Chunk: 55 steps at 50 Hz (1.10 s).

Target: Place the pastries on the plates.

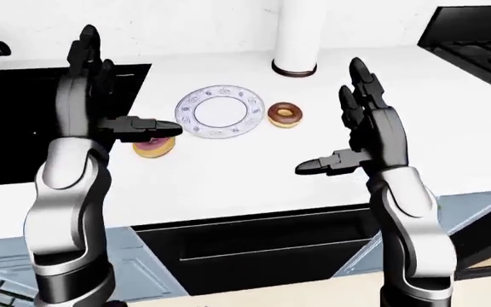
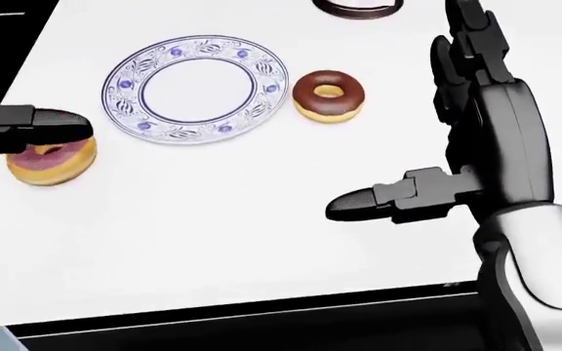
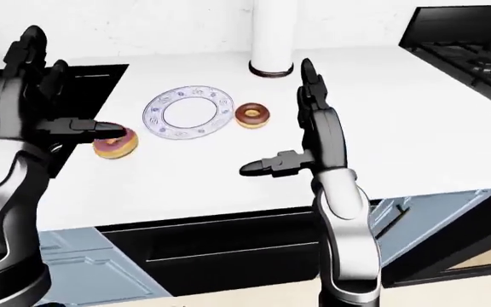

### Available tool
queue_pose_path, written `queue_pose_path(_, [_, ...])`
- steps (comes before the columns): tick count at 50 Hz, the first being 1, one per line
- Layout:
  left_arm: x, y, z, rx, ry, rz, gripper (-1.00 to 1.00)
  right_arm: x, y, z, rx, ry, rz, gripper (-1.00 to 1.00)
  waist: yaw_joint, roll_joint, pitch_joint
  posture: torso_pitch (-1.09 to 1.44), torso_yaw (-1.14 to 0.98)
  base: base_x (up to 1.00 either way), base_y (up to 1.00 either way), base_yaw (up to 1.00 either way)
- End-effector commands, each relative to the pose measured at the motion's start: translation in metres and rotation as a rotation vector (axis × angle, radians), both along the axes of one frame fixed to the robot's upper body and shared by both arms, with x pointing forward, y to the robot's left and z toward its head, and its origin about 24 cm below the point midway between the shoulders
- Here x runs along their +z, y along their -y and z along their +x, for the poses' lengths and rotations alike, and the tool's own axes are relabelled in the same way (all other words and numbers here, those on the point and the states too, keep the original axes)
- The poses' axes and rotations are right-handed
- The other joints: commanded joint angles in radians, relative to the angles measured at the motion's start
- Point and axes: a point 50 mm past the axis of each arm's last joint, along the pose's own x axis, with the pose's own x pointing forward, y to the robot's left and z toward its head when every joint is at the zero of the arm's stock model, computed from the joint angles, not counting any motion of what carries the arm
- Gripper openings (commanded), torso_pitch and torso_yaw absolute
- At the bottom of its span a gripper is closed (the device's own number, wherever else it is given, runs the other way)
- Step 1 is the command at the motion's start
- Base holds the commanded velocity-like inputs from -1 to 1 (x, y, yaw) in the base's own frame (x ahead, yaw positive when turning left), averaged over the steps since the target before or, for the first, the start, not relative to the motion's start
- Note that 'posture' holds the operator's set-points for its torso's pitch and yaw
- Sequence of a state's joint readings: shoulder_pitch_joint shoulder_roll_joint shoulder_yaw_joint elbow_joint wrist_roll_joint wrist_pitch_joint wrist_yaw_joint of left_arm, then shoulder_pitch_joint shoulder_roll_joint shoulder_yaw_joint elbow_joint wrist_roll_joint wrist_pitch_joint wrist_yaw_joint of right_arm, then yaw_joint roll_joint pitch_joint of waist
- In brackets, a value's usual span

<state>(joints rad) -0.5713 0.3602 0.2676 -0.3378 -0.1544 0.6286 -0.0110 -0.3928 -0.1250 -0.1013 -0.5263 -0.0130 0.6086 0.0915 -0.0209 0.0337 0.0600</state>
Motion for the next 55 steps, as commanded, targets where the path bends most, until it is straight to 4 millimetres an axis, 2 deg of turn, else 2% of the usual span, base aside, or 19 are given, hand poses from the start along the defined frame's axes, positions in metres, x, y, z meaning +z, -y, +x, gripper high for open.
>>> queue_pose_path(1, [0.012,0.003,-0.004,-0.013,0.069,0.016,1.00,0.012,0.001,-0.004,-0.007,0.069,0.003,1.00,-0.001,0.006,-0.024,0.00,0.00,0.00,0.00,0.00])
queue_pose_path(5, [0.012,0.001,-0.006,-0.008,0.069,0.015,1.00,0.014,0.001,-0.005,-0.008,0.075,0.000,1.00,0.027,-0.015,-0.038,0.00,0.00,0.00,0.00,0.00])
queue_pose_path(9, [0.009,0.000,-0.008,-0.005,0.066,0.016,1.00,0.014,0.002,-0.007,-0.010,0.076,-0.004,1.00,0.038,-0.053,-0.051,0.00,0.00,0.00,0.00,0.00])
queue_pose_path(13, [0.008,-0.001,-0.009,-0.001,0.064,0.015,1.00,0.014,0.003,-0.008,-0.017,0.077,-0.012,1.00,0.027,-0.034,-0.068,0.00,0.00,0.00,0.00,0.00])
queue_pose_path(21, [0.005,-0.002,-0.010,0.005,0.061,0.017,1.00,0.013,0.001,-0.009,-0.009,0.083,-0.023,1.00,0.017,-0.017,-0.064,0.00,0.00,0.00,0.00,0.01])
queue_pose_path(22, [0.005,-0.002,-0.010,0.005,0.061,0.016,1.00,0.013,0.001,-0.009,-0.011,0.084,-0.023,1.00,0.023,-0.014,-0.074,0.00,0.00,0.00,0.00,0.23])
queue_pose_path(27, [0.005,-0.003,-0.010,0.006,0.061,0.018,1.00,0.013,0.001,-0.009,-0.014,0.086,-0.022,1.00,0.026,-0.026,-0.043,0.00,0.00,0.00,0.00,0.30])
queue_pose_path(30, [0.006,-0.003,-0.010,0.008,0.062,0.020,1.00,0.013,0.001,-0.008,-0.014,0.086,-0.019,1.00,0.024,-0.022,-0.043,0.00,0.00,0.00,0.00,0.31])
queue_pose_path(32, [0.006,-0.003,-0.011,0.008,0.062,0.020,1.00,0.014,0.001,-0.009,-0.014,0.087,-0.019,1.00,0.022,0.002,-0.040,0.00,0.00,0.00,0.00,0.31])
queue_pose_path(34, [0.006,-0.003,-0.011,0.007,0.062,0.020,1.00,0.013,0.002,-0.009,-0.016,0.086,-0.020,1.00,0.022,0.043,-0.038,0.00,0.00,0.00,0.00,0.30])
queue_pose_path(35, [0.005,-0.003,-0.011,0.009,0.061,0.021,1.00,0.013,0.002,-0.009,-0.016,0.085,-0.019,1.00,0.032,0.020,-0.042,0.00,0.00,0.00,0.00,0.31])
queue_pose_path(36, [0.006,-0.003,-0.011,0.008,0.062,0.021,1.00,0.013,0.002,-0.009,-0.019,0.085,-0.020,1.00,0.026,0.043,-0.045,0.00,0.00,0.00,0.00,0.30])
queue_pose_path(39, [0.006,-0.003,-0.011,0.008,0.063,0.021,1.00,0.012,0.002,-0.010,-0.017,0.084,-0.020,1.00,0.038,0.028,-0.049,0.00,0.00,0.00,0.00,0.30])
queue_pose_path(41, [0.006,-0.002,-0.011,0.007,0.061,0.023,1.00,0.011,0.004,-0.010,-0.031,0.079,-0.024,1.00,0.028,0.011,-0.028,0.00,0.00,0.00,0.00,0.00])
queue_pose_path(45, [0.005,-0.002,-0.011,0.005,0.060,0.023,1.00,0.011,0.005,-0.011,-0.040,0.076,-0.021,1.00,0.030,-0.018,-0.025,0.00,0.00,0.00,0.00,0.00])
queue_pose_path(48, [0.005,-0.002,-0.011,0.005,0.059,0.023,1.00,0.012,0.008,-0.011,-0.050,0.075,-0.016,1.00,0.042,-0.069,-0.035,0.00,0.00,0.00,0.00,0.00])
queue_pose_path(49, [0.005,-0.002,-0.011,0.005,0.059,0.023,1.00,0.011,0.009,-0.011,-0.057,0.070,-0.012,1.00,0.040,-0.071,-0.030,0.00,0.00,0.00,0.00,0.00])
queue_pose_path(50, [0.005,-0.002,-0.011,0.005,0.059,0.024,1.00,0.012,0.009,-0.011,-0.055,0.071,-0.014,1.00,0.038,-0.050,-0.030,0.00,0.00,0.00,0.00,0.00])
queue_pose_path(55, [0.006,-0.002,-0.011,0.004,0.060,0.023,1.00,0.012,0.012,-0.009,-0.074,0.056,-0.029,1.00,0.029,-0.034,-0.045,0.00,0.00,0.00,0.00,0.00])
